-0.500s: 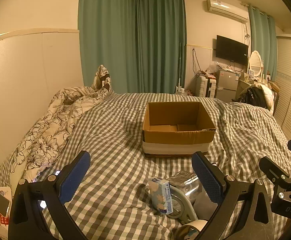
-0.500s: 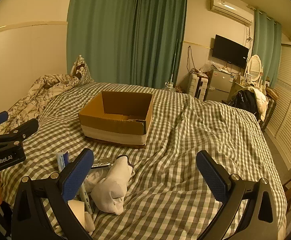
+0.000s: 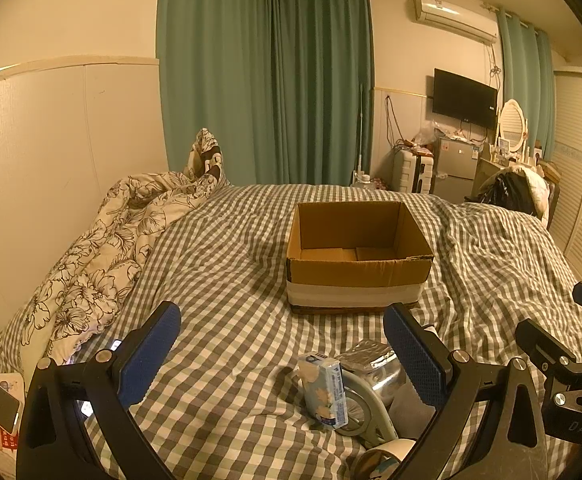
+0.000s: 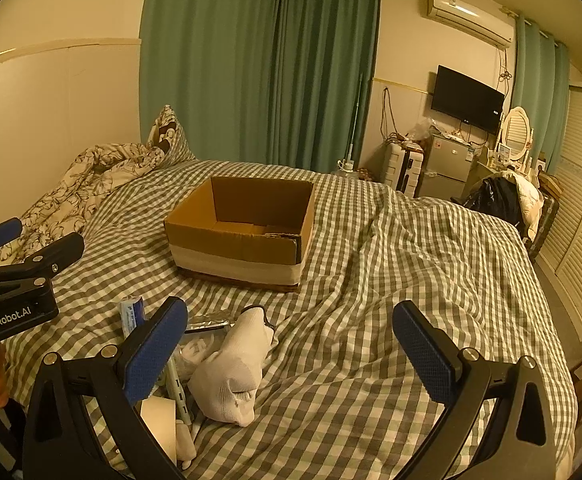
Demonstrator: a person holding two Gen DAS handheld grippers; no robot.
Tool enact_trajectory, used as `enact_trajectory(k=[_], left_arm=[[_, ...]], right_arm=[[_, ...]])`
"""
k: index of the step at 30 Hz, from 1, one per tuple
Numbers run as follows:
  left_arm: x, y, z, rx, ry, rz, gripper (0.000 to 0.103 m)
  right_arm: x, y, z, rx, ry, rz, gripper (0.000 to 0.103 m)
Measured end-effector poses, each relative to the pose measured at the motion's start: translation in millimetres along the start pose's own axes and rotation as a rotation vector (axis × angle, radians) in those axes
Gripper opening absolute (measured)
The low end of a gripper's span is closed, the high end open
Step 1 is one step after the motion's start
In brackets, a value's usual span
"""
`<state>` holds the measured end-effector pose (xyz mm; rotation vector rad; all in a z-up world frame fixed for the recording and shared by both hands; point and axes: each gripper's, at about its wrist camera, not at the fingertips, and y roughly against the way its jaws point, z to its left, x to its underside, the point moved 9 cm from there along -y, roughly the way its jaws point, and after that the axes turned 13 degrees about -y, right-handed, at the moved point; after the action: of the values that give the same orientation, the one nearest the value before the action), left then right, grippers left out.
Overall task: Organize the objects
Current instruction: 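Grasp the white sock with the right tool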
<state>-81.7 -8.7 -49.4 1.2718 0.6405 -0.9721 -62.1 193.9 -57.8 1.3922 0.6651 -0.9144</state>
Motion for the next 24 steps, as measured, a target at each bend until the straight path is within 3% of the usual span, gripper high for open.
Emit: enact_trajectory(k=[16,24], left_arm=[[6.0,-7.8,-0.5,0.004,-0.01,0.028,0.103],[33.0,-39.8,3.6,0.008,-0.002,0.14,0.103]], right_arm=[[3.0,-4.1,5.2,-0.009,0.007,0.016,0.103],[31.0,-43.2,11.9,-0.006,0.051,0.146,0.103]])
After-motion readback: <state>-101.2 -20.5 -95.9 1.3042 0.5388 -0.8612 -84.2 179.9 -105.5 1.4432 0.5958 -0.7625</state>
